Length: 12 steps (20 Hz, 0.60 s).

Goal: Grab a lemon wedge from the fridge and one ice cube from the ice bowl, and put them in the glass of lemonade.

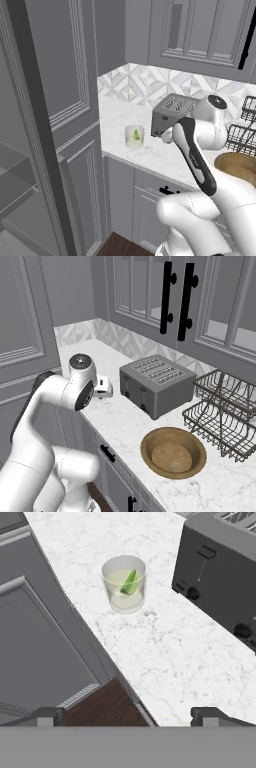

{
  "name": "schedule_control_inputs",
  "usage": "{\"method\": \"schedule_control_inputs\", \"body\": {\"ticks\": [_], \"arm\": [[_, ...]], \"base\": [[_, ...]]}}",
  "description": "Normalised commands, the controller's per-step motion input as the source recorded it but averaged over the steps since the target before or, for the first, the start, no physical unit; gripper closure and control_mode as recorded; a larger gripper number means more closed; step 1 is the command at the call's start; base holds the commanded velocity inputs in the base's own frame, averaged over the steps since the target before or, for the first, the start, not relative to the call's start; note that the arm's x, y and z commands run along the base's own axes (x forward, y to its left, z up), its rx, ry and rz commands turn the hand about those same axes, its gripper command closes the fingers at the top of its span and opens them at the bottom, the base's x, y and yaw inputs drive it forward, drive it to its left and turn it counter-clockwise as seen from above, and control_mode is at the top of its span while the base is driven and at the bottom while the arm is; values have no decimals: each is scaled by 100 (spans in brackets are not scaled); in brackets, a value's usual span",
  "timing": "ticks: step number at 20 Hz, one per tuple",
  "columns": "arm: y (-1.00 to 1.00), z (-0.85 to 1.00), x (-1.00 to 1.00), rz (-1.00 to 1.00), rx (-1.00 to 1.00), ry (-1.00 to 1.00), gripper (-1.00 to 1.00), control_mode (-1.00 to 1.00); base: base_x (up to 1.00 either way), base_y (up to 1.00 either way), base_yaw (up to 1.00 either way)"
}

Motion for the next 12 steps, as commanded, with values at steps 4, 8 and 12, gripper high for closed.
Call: {"method": "schedule_control_inputs", "body": {"ticks": [4, 8, 12], "arm": [[8, 11, -3, 0, 0, 0, -100, -100], [22, 15, -51, 2, 0, 0, -100, -100], [0, 19, -43, 0, 0, -1, -100, -100]], "base": [[0, 0, 0], [0, 0, 0], [0, 0, 0]]}}
